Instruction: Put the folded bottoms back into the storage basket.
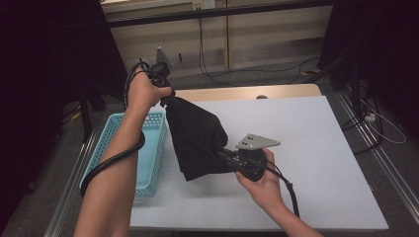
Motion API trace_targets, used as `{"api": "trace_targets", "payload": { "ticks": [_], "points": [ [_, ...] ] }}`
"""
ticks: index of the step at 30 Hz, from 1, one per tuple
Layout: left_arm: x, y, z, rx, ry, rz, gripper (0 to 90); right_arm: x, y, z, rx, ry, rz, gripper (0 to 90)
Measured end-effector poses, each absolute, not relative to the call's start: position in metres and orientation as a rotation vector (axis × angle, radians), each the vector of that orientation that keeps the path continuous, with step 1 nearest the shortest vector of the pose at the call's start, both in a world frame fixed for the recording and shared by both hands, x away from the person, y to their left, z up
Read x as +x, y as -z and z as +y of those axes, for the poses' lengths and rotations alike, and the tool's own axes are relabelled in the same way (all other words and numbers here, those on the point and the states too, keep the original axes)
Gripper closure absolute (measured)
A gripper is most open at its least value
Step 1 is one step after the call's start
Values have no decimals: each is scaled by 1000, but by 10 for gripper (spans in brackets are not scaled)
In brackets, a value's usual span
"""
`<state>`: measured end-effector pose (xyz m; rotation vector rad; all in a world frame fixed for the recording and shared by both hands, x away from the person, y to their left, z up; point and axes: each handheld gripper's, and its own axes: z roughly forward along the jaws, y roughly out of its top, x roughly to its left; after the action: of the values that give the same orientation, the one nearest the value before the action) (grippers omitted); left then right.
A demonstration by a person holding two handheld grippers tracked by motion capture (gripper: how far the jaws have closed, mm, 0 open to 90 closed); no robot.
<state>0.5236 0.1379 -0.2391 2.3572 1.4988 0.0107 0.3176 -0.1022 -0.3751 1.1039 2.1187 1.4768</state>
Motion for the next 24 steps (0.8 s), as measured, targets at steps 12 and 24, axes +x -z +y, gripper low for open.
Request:
{"api": "trace_targets", "payload": {
  "ticks": [12, 24],
  "points": [
    [524, 227, 158, 2321, 0, 1564, 808, 322, 359, -87, 1056, -1519, 2116, 820],
    [517, 203, 178, 2307, -38, 1596, 809, 323, 347, -70, 1001, -1551, 2113, 820]
  ]
}}
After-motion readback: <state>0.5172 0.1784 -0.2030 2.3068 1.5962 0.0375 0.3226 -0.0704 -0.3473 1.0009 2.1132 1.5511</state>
